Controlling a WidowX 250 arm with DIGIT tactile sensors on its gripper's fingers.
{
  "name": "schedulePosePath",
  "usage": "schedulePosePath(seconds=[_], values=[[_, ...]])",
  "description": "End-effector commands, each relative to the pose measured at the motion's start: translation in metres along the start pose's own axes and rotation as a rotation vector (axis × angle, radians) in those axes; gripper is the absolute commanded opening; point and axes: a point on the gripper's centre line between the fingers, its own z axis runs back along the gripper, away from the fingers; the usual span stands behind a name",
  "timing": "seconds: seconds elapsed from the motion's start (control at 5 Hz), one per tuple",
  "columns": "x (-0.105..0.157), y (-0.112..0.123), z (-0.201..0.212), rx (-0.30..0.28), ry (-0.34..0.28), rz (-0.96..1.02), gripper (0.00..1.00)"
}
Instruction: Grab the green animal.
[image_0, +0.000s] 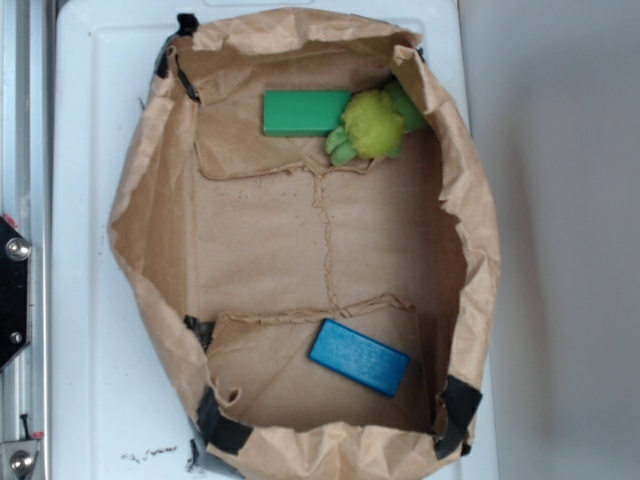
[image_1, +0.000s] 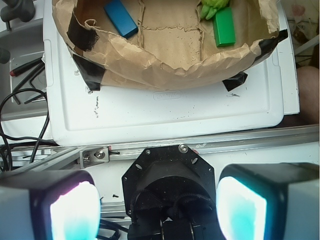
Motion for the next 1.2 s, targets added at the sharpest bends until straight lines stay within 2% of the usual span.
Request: schedulePosePath(seconds=[0.0, 0.2, 0.6, 0.8, 1.0], values=[[0.000, 0.000, 0.000, 0.000, 0.000, 0.000, 1.00], [0.035, 0.004, -0.030, 0.050, 0.005, 0.083, 1.00], [0.081, 0.014, -0.054, 0.074, -0.067, 0.186, 1.00], [0.097, 0.036, -0.060, 0.068, -0.119, 0.226, 1.00], [0.101, 0.057, -0.066, 0.067, -0.152, 0.236, 1.00]])
